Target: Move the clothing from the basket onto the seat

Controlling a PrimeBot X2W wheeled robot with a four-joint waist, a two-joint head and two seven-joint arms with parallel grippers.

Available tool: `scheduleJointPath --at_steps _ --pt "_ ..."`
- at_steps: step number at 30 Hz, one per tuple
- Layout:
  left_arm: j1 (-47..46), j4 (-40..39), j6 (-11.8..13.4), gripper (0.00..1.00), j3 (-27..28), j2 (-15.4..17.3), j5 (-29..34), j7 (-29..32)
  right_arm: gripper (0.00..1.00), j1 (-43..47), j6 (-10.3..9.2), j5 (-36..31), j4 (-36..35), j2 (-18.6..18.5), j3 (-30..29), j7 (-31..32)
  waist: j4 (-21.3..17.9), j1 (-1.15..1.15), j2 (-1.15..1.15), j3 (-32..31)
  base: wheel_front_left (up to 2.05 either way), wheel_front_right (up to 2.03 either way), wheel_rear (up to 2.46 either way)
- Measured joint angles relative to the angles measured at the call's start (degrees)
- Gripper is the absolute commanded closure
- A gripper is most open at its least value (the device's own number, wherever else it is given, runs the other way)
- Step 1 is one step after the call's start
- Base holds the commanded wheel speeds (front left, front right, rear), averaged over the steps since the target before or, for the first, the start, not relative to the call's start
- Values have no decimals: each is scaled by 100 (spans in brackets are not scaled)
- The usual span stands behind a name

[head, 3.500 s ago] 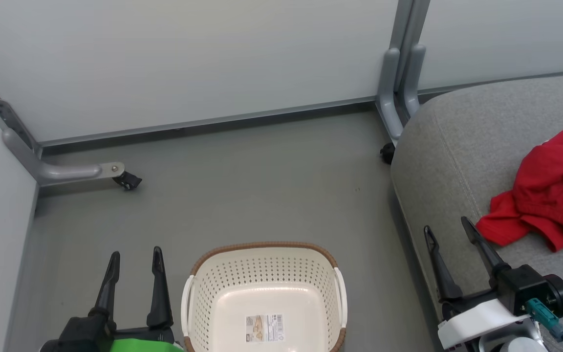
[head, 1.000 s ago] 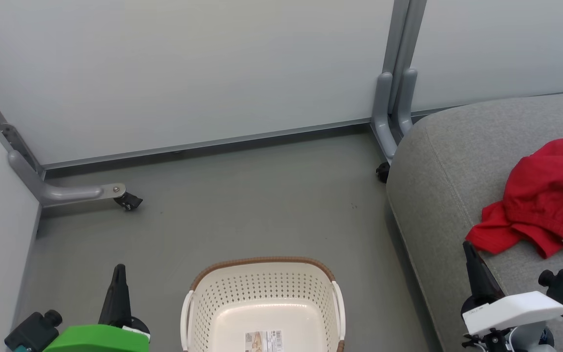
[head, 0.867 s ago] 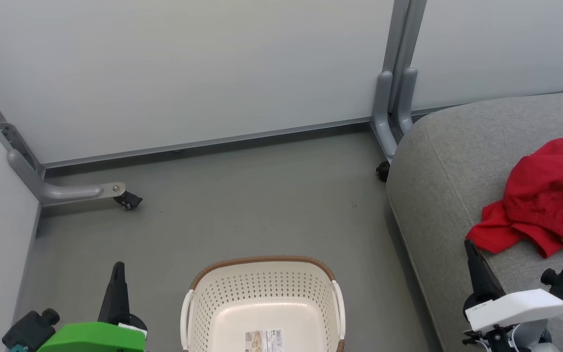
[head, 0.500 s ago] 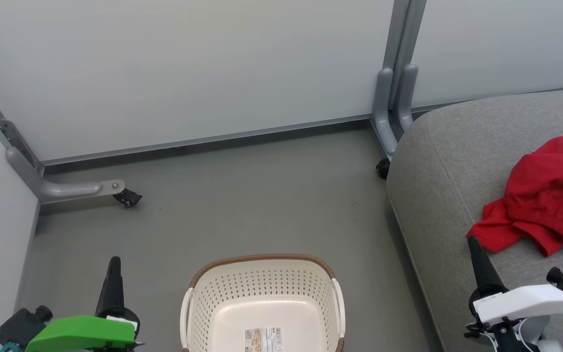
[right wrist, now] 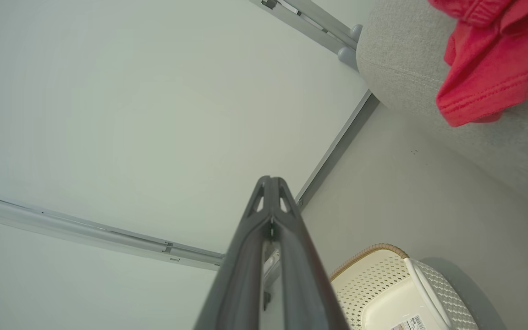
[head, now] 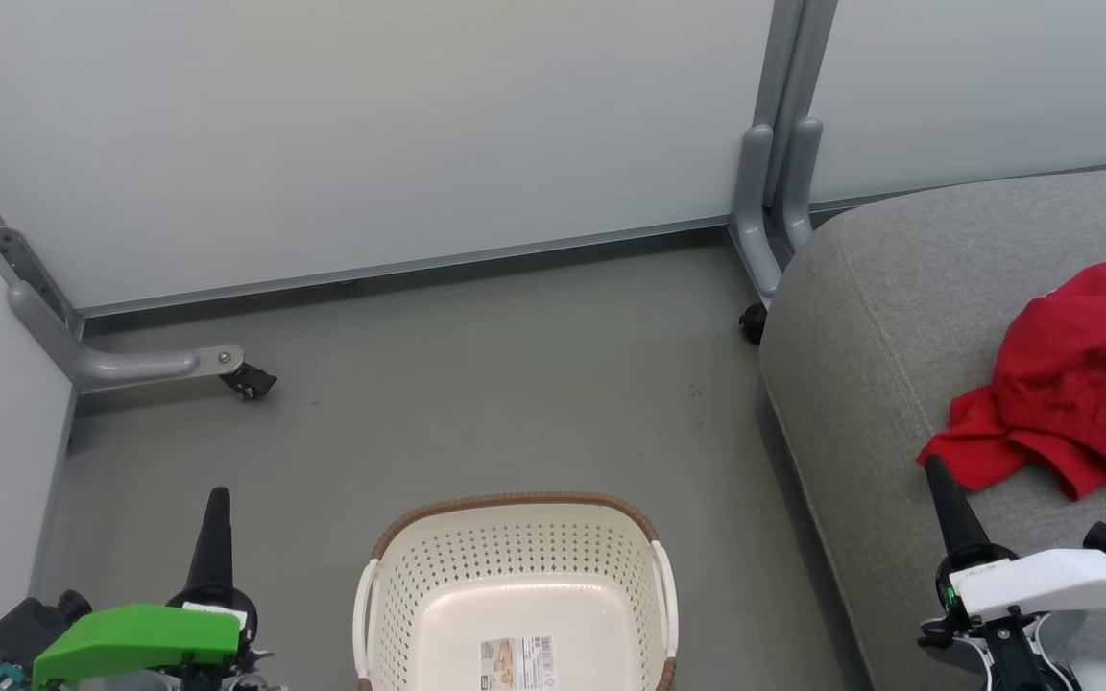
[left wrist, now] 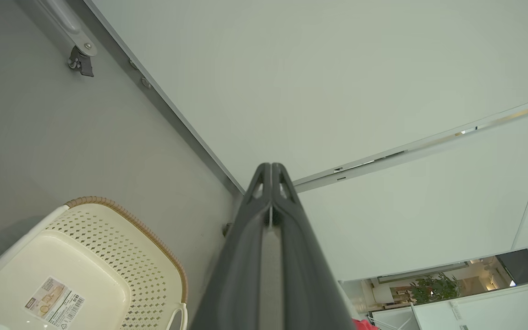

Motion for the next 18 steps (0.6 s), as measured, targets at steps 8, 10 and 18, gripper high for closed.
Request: scheduleJointPath --at_steps 8,10,18 --pt "-90 48 -24 100 75 0 -410 104 100 -59 -2 454 42 0 -60 120 1 0 0 36 0 0 0" --pt "-112 60 -27 100 89 0 -502 137 100 -65 -2 553 52 0 -76 145 1 0 0 44 0 0 0" --pt "-197 109 -74 100 151 -1 -873 245 100 -135 -2 965 89 0 -131 255 2 0 0 79 0 0 0"
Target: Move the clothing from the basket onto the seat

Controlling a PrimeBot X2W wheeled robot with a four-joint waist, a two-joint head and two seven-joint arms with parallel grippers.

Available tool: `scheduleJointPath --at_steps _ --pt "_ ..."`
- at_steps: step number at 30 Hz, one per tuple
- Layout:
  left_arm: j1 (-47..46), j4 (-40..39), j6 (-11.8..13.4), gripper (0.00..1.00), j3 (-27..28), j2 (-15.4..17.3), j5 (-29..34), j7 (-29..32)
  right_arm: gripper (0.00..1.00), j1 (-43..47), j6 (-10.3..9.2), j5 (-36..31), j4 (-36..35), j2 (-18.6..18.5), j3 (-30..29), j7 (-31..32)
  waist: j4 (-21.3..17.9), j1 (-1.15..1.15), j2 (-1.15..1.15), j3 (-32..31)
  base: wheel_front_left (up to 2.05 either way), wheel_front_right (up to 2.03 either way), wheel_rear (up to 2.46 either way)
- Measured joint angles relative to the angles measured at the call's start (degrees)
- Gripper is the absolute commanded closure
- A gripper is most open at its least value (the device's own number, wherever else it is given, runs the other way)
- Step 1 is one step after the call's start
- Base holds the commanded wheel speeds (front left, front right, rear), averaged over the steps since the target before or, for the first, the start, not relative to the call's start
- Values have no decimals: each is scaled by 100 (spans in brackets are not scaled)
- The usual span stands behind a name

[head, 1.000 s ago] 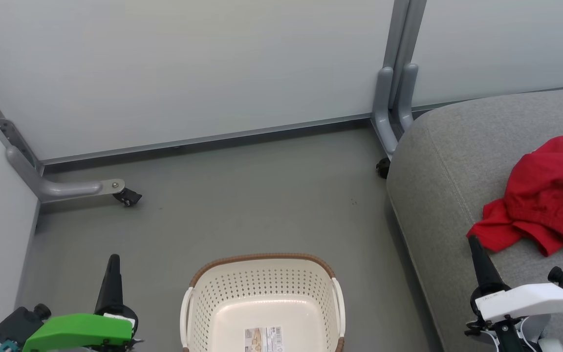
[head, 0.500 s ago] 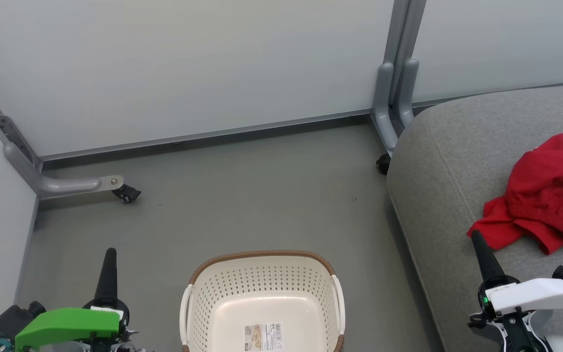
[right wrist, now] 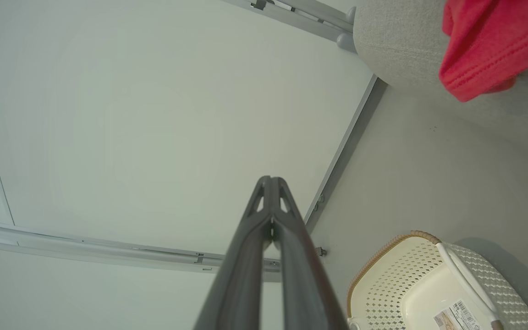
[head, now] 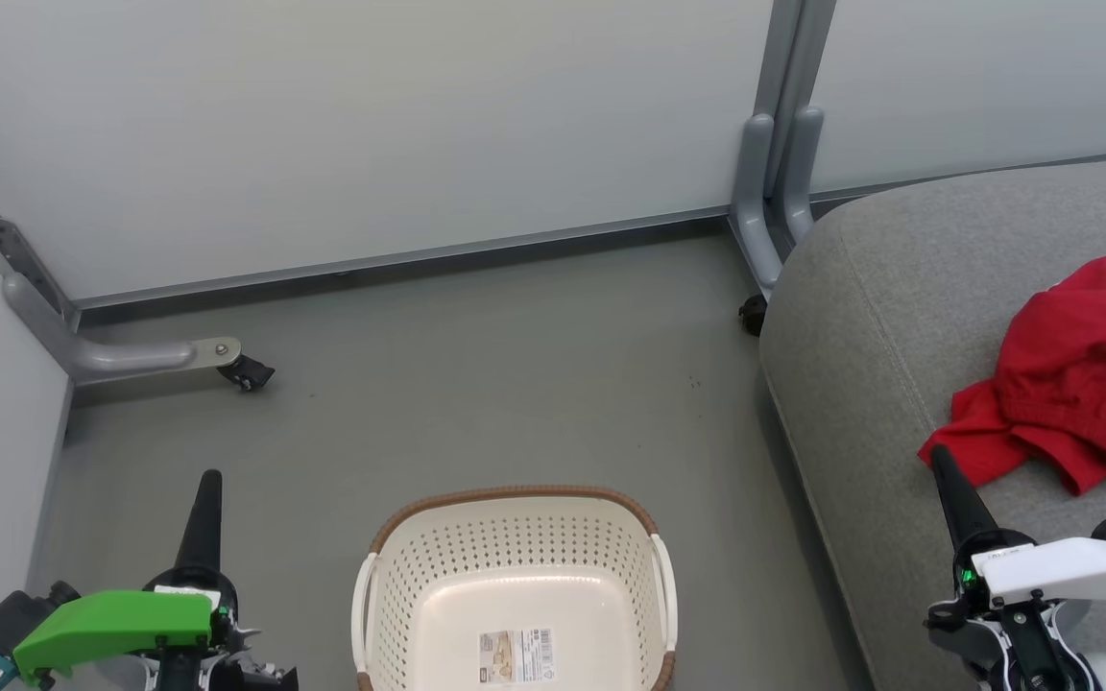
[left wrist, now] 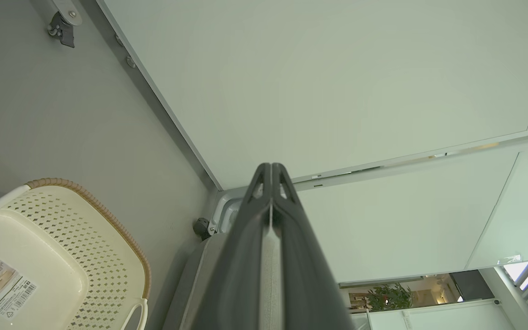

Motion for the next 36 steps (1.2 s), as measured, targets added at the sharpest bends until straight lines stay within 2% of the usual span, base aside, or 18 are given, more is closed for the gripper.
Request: scheduleJointPath --at_steps 36 --pt "-313 163 -127 100 265 -13 -1324 393 100 -209 0 1439 127 16 -222 376 4 0 0 145 0 0 0"
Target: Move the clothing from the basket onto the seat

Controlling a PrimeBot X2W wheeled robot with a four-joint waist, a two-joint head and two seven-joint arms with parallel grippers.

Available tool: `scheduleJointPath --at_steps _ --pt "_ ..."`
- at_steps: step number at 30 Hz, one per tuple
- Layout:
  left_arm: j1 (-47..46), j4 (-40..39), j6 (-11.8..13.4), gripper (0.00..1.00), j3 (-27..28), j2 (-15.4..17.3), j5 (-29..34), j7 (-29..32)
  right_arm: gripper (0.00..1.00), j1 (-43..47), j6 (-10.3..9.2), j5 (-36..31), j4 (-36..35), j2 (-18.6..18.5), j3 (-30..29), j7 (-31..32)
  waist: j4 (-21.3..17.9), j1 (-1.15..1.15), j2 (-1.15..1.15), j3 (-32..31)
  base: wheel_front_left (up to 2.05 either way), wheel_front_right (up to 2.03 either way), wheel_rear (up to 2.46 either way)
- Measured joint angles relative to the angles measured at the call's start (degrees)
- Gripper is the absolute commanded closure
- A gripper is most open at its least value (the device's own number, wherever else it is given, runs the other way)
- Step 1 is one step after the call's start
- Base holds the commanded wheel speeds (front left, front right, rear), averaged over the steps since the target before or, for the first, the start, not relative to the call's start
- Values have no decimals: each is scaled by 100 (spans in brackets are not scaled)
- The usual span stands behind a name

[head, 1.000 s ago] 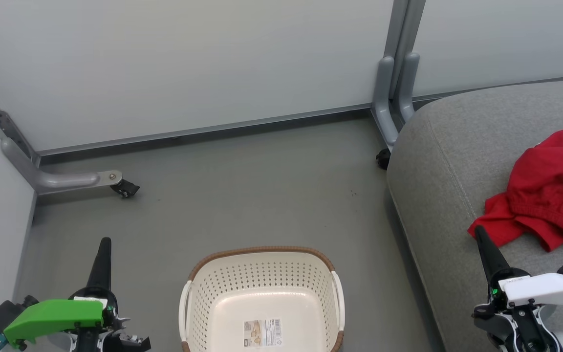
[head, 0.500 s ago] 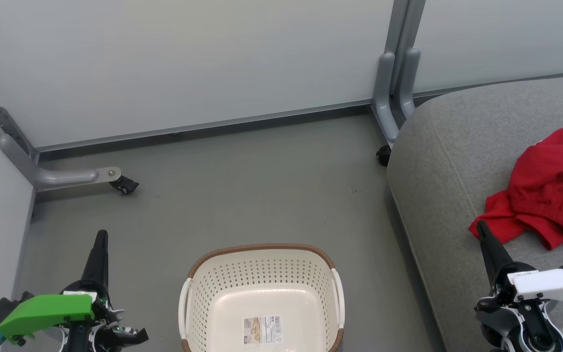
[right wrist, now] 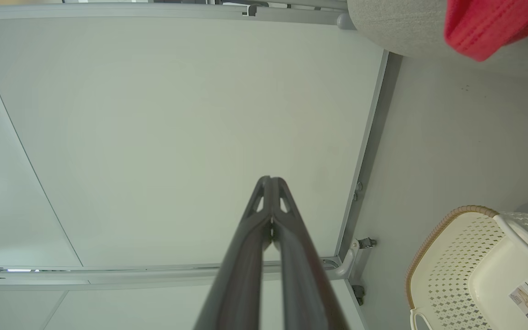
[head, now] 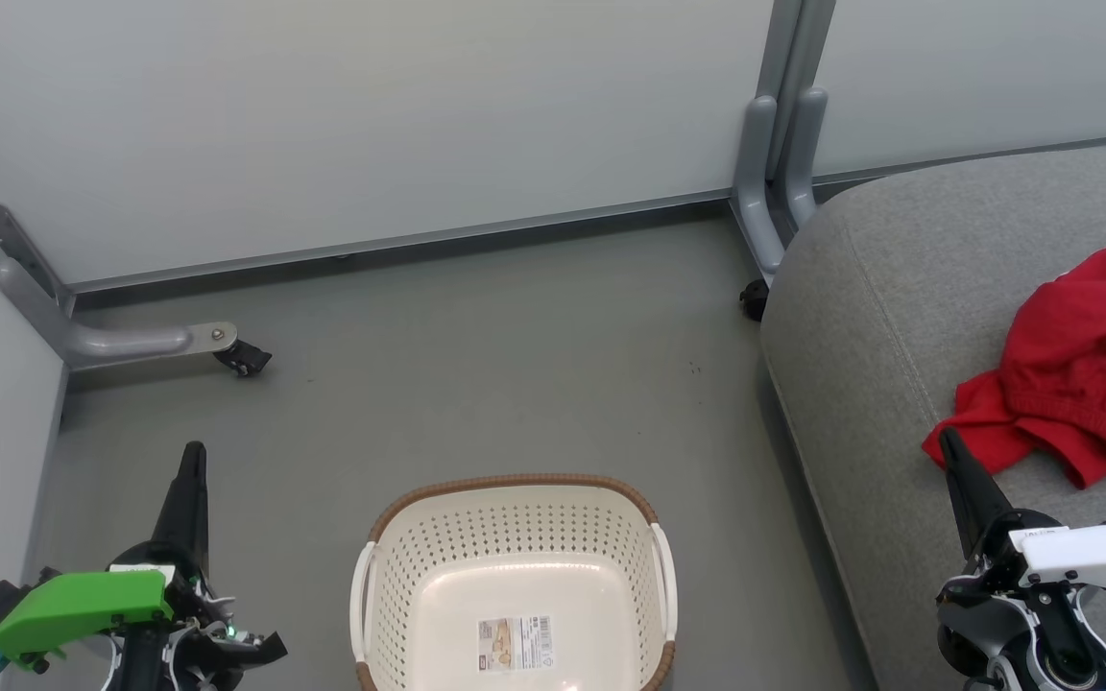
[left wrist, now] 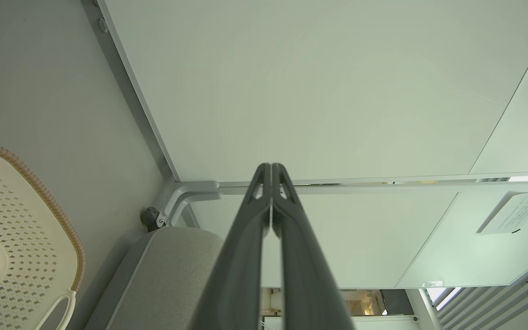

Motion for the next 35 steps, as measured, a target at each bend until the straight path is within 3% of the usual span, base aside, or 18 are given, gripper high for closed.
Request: scheduleJointPath --at_steps 35 --pt "-12 3 0 100 57 -44 26 44 100 -3 0 -36 4 45 -56 51 0 0 0 -1 0 0 0"
